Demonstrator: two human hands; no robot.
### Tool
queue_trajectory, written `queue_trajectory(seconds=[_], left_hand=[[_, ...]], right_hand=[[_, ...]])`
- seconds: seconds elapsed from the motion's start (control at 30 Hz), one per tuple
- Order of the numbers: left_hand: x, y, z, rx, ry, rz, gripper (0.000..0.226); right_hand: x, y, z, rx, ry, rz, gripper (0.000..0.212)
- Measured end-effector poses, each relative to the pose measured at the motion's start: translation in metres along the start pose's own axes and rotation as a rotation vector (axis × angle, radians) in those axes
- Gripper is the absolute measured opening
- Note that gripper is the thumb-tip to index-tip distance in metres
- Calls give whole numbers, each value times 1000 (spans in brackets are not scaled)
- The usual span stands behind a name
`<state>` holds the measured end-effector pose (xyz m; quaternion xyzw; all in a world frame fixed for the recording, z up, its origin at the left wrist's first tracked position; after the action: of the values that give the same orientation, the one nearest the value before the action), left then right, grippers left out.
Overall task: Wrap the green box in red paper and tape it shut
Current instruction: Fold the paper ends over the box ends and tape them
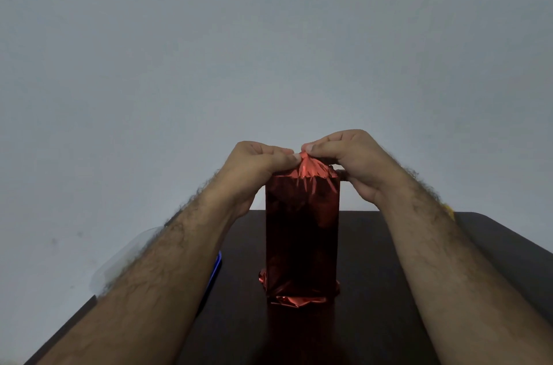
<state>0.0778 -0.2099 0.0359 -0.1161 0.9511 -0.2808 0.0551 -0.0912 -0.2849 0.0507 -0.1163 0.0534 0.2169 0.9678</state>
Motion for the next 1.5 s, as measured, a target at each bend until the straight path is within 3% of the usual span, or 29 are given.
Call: queue_trajectory(seconds=[0.27,0.47,0.57,0.73,0.83,1.0,1.17,1.2,1.33,1.5], left_hand=[[3,-2,7,-27,62,-4,19],[9,3,5,2,54,19,12],[8,3,4,17,31,-4,16],[6,4,5,24,17,-12,16],[6,3,6,35,2,-22,13],[6,3,6,34,-11,-31,16],[12,7,1,54,36,7,30],[14,8,1,67,44,29,27],[12,6,5,96,20,39,16],[9,4,11,38,1,-15,13]], right_hand=[[1,6,3,-19,-25,25,15],[-1,-1,1,-53,3,-7,5],[-3,-1,-1,-32,34,32,19],[-2,9,3,13,95,129,59],[-3,13,6,14,83,183,47],[-6,12,5,-16,154,132,4],[-5,1,-1,44,66,67,11],[-5,0,-3,67,45,47,4],[-6,1,-8,157,19,-11,22],[-5,0,-10,161,40,-62,27]])
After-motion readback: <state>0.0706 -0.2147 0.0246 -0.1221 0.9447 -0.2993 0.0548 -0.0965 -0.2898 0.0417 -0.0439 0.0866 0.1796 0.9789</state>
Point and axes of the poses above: each hand's wrist, its own y-axis away from the middle knuckle, its own x-axis out of the palm, z = x × y, the point moved 7 cm from there along -y, towards the middle knuckle, and after that the axes turned 10 degrees about x, right-handed, at the moved point
